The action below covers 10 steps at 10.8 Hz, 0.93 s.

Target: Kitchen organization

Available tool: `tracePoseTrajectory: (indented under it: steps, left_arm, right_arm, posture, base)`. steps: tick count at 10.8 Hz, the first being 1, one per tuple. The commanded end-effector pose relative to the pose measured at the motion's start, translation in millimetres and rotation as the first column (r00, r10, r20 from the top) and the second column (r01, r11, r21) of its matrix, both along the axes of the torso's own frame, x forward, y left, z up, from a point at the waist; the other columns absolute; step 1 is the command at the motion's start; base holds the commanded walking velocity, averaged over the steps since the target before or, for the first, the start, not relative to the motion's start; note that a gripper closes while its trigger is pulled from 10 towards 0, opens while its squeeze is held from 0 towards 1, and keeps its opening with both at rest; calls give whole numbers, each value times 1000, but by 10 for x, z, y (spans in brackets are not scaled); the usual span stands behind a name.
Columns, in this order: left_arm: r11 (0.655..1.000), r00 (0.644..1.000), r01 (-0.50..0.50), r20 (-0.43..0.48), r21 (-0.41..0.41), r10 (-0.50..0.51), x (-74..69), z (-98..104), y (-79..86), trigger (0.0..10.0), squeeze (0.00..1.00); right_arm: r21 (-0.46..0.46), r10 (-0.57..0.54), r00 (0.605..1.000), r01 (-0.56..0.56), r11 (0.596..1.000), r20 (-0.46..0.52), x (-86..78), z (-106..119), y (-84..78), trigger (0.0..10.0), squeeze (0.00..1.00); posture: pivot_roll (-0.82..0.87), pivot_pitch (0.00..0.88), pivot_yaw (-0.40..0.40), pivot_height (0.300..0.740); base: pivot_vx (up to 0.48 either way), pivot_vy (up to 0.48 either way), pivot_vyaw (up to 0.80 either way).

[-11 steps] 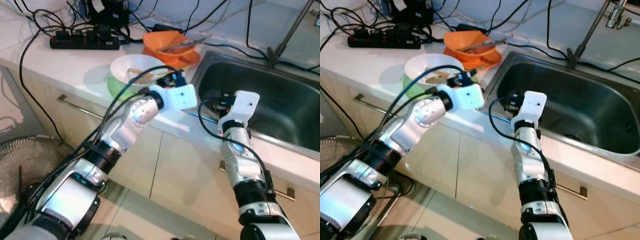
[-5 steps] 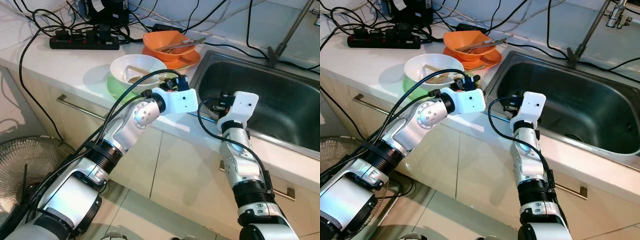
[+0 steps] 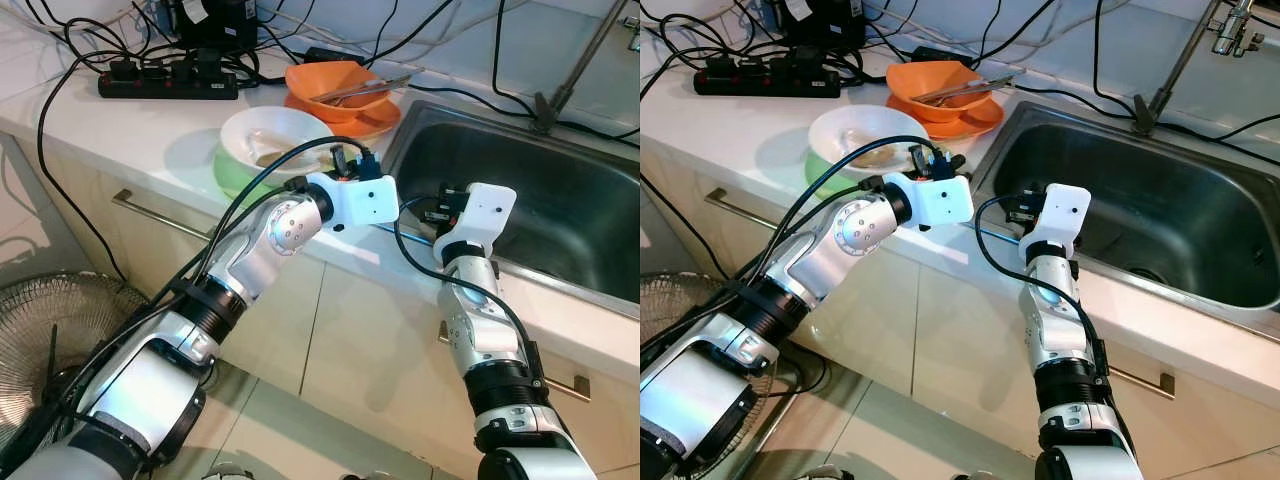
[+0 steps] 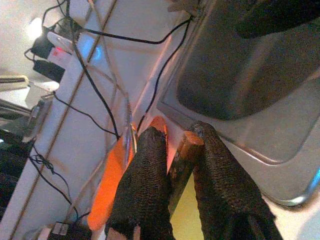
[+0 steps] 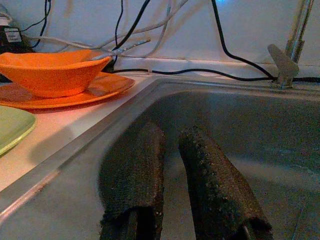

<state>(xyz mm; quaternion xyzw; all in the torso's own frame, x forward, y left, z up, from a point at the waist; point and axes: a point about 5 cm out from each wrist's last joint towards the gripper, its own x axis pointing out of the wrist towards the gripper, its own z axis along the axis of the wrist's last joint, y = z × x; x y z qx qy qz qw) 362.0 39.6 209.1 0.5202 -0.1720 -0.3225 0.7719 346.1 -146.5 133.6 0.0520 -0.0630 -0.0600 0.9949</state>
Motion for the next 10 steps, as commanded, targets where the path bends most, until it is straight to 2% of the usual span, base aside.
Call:
tracePoseTrajectory:
  steps: [1,4,7,8,9,10]
  left_arm:
    - [1000,1000,8,17,11,-8,5,43,-23,0,0]
    - [1000,998,-12,58,26,11,22,120,10,0,0]
    - [997,982,-53,182,47,43,34,365,82,0,0]
    - [998,942,-60,331,-7,59,4,651,103,0,0]
    - [995,880,-41,467,-90,79,-63,839,123,0,0]
    - [982,869,19,489,-187,77,-124,1008,100,4157,0]
  right_arm:
    - [10,-14,1000,14,1000,1,-14,16,-25,10000,0]
    - [10,-13,1000,13,1000,2,-7,19,-23,10000,0]
    - [12,-13,1000,13,1000,3,-5,16,-13,10000,0]
    - [13,-10,1000,10,1000,2,-5,13,-2,10000,0]
    - [15,-9,1000,9,1000,2,-4,12,2,10000,0]
    - [15,-8,1000,8,1000,2,-2,13,2,10000,0]
  posture:
    - [28,36,-79,740]
    - [31,34,-82,740]
    - [36,32,-84,740]
    - [38,30,-84,740]
    - [39,30,-84,740]
    - [41,30,-86,740]
  base:
    - [0,0,0]
    - [0,0,0]
    - [0,0,0]
    - [0,0,0]
    - [0,0,0]
    - [0,0,0]
